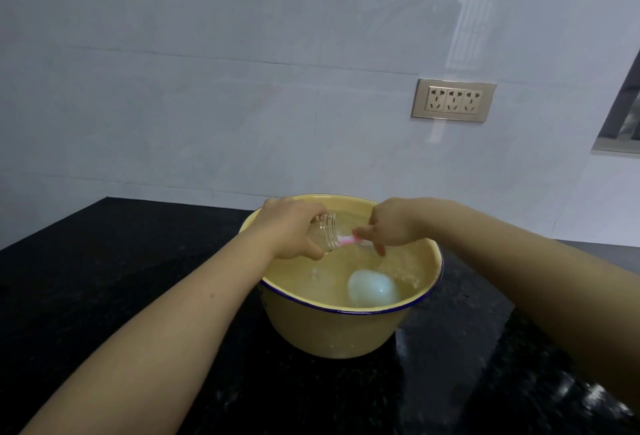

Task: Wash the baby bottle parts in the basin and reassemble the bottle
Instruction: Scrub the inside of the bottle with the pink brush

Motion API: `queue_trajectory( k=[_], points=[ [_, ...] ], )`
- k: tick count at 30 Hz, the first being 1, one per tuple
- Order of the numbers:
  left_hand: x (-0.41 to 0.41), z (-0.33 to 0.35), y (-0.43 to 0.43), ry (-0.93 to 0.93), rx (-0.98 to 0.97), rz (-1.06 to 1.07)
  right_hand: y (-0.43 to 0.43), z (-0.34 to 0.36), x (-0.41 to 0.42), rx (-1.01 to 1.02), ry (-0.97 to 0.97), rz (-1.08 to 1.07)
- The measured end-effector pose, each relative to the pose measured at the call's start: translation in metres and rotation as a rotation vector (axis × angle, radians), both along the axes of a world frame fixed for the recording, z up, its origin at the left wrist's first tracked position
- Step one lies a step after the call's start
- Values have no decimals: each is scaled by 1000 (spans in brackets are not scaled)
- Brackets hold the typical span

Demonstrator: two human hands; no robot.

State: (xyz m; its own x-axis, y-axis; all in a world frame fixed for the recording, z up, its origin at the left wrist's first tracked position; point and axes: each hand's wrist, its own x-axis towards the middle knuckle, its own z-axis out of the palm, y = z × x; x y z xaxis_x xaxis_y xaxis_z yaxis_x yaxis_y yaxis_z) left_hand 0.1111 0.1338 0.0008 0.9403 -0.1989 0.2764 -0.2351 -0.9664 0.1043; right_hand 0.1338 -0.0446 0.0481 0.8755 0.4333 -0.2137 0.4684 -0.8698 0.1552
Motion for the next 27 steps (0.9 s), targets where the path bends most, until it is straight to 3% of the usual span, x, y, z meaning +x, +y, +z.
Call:
queue_trajectory(
  k=[5,11,15,19,22,27],
  points=[
    [0,0,0,-52,61,2,-2,8,-5,43,216,-24],
    [-2,1,0,-23,5,-4,-15,2,4,332,490,-94],
    [-2,1,0,-42,-28,4,-25,0,11,585,528,-115],
    [-1,-1,0,-47,-87,2,-31,2,11,702,364,-126],
    [-2,0,-1,-47,-108,-9,-36,1,9,576,121,-79],
    [-4,2,-3,-50,-50,1,-42,4,8,414,-80,35]
  ],
)
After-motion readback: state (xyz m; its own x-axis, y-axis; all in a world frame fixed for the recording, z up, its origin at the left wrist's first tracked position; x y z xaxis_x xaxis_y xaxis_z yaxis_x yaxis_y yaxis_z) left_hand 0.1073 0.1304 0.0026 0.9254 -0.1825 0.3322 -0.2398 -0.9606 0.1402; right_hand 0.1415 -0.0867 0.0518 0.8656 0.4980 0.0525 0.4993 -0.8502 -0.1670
